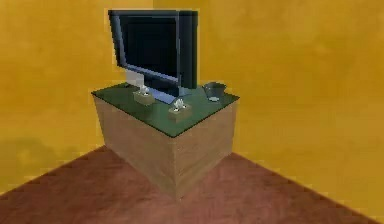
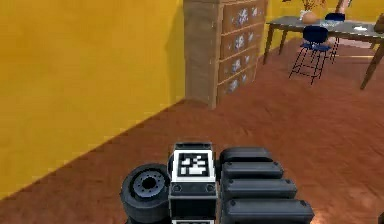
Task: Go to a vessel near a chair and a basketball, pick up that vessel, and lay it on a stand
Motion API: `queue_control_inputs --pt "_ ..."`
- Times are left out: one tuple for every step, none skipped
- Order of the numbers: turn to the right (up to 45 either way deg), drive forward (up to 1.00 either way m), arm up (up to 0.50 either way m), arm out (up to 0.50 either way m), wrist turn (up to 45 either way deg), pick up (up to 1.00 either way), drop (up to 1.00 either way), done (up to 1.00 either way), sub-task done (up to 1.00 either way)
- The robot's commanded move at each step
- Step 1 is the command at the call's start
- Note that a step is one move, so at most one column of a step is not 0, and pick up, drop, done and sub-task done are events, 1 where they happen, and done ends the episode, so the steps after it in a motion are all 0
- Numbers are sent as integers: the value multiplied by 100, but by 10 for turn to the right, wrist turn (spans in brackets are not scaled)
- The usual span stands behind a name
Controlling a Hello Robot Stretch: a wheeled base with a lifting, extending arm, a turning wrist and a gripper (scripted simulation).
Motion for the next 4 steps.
queue_control_inputs --pt "420 0 0 0 0 0 0 0 0" --pt "0 10 0 0 0 0 0 0 0" --pt "-450 0 0 0 0 0 0 0 0" --pt "-390 0 0 0 0 0 0 0 0"
